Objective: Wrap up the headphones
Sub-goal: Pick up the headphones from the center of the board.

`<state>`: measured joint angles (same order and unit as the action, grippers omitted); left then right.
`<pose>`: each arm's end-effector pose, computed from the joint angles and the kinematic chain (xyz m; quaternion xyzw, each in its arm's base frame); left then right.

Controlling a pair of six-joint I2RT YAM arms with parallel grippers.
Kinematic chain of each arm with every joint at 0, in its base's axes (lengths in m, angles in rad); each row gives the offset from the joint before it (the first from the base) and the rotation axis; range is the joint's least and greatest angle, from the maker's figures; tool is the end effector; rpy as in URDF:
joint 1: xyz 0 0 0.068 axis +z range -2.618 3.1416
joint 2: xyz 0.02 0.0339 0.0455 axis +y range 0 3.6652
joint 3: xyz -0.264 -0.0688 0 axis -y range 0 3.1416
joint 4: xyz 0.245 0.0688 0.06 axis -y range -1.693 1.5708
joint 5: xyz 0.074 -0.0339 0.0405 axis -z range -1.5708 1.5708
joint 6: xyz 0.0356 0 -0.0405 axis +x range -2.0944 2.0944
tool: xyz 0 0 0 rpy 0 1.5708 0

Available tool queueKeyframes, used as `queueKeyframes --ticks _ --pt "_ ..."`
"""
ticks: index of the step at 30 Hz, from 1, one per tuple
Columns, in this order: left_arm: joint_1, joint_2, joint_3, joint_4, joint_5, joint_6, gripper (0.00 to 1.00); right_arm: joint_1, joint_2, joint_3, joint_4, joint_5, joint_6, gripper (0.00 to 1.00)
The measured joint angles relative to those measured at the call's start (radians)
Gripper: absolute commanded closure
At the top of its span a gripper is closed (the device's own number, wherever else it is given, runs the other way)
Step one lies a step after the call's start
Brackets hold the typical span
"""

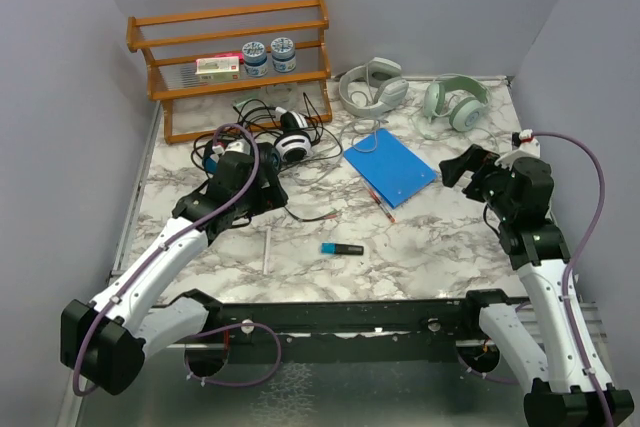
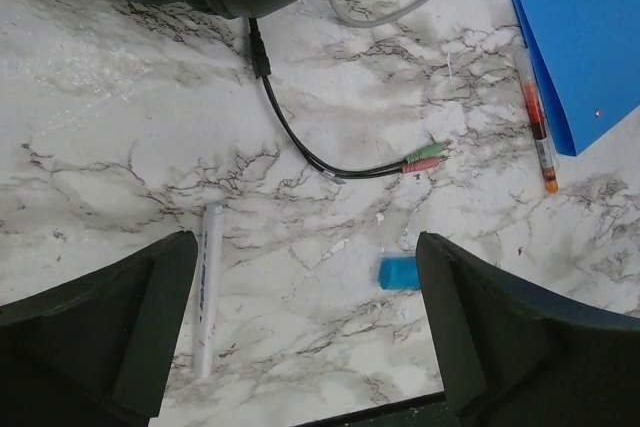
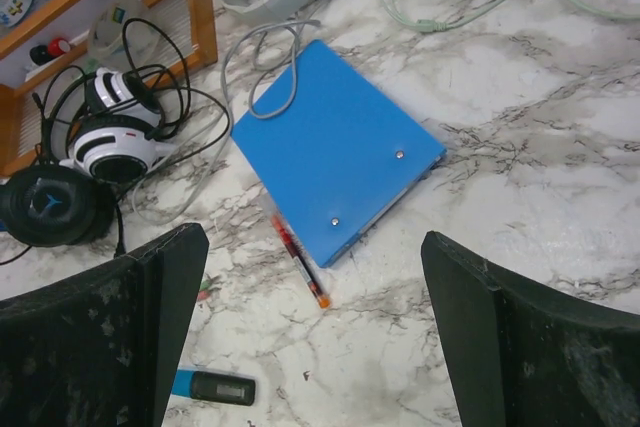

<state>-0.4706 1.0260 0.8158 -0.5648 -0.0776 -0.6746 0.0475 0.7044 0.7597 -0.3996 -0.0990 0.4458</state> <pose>0.1916 -0.0944 0.2702 -0.1087 0.9149 -0.1797 0.3448 0.1628 0.0113 0.3210 0.1337 0.8063 0.1796 0.5475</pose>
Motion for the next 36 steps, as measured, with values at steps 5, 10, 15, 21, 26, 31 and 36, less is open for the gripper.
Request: queueKeyframes --ticks 5,10,15,21,26,31,36 --pt "0.000 -0.023 0.005 -0.010 -0.022 -0.013 0.01 0.000 -0.006 0.021 -0.006 0.005 0.000 0.00" --pt "0.000 -0.079 0.050 -0.031 -0.067 -0.020 0.01 0.000 -0.007 0.025 -0.007 0.007 0.025 0.00" --pt "0.000 -0.085 0.169 -0.080 -0.133 -0.022 0.01 0.000 -0.010 0.025 -0.006 0.008 0.055 0.00" --pt "0.034 -0.037 0.314 -0.165 -0.197 -0.024 0.01 0.000 -0.013 0.025 -0.023 0.027 0.069 0.00" --pt "0.142 0.005 0.443 -0.209 -0.197 -0.030 0.01 0.000 -0.012 0.025 -0.065 0.048 0.092 0.00" --pt "0.269 0.068 0.490 -0.235 -0.184 -0.064 0.01 0.000 -0.012 0.044 -0.099 0.053 0.109 0.00" --pt "0.348 0.154 0.523 -0.261 -0.174 -0.119 0.01 0.000 -0.012 0.074 -0.115 0.051 0.122 0.00"
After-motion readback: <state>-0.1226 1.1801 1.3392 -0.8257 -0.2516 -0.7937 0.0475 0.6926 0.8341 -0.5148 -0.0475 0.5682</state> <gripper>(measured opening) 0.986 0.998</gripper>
